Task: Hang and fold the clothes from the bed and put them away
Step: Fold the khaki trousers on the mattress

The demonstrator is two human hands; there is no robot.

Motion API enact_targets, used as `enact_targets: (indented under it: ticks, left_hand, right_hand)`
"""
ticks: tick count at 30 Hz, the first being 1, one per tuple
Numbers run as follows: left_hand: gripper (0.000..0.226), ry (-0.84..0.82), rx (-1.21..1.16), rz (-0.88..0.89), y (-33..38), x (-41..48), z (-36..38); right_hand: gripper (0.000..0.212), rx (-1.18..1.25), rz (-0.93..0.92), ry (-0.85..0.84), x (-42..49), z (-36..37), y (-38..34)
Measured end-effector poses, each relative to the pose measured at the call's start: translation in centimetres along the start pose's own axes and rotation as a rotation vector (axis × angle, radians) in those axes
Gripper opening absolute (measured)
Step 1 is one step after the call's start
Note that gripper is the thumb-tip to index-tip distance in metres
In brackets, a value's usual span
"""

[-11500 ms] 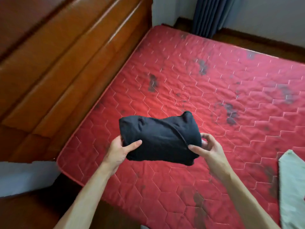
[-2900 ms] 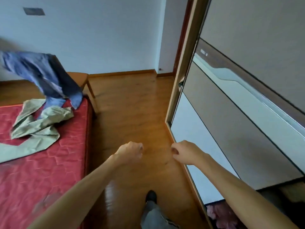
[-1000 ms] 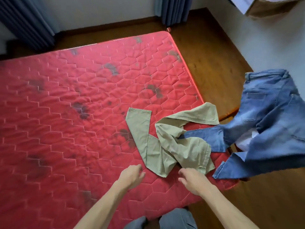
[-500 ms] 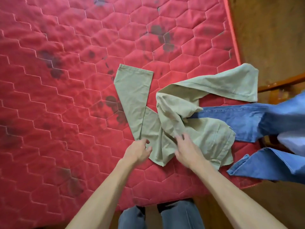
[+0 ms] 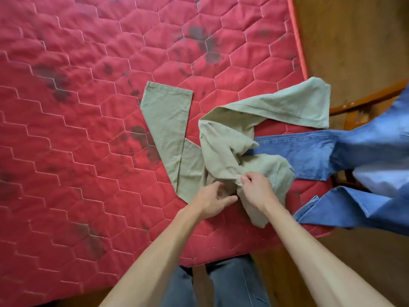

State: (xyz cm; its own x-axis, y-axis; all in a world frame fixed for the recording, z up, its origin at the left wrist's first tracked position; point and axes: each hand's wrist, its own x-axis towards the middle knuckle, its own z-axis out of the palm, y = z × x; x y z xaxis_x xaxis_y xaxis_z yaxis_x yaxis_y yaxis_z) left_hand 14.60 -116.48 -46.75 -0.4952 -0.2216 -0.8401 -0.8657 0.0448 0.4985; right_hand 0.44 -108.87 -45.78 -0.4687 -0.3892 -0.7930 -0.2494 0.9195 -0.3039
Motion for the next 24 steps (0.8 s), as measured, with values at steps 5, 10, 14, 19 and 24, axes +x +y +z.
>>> enact_targets:
  ticks: [5,10,14,19,24]
  left_hand:
    - [0.045,-0.021,-0.190,0.067,4.8,-6.1,-2.1]
    - [0.007,0.104,-0.379,0.250,7.3,-12.2,-5.8]
    - [0.015,0.113,-0.722,0.278,10.8,-18.3,-10.2]
    - [0.048,0.070,-1.105,0.209,14.5,-26.5,-14.3]
    - [0.022,0.071,-1.192,0.415,16.1,-34.8,-16.7]
  right_hand:
    - [0.041,0.396,-0.027,-0.108,-5.3,-4.1,-4.2]
    - [0.033,0.730,-0.192,-0.195,-12.3,-7.1,-10.1]
    - [0.046,0.852,-0.372,-0.096,-18.6,-11.2,-12.7]
    - [0.065,0.704,-0.673,0.251,-26.4,-13.7,-12.0]
    - [0.053,0.294,-0.847,0.572,-32.4,-13.5,-10.8]
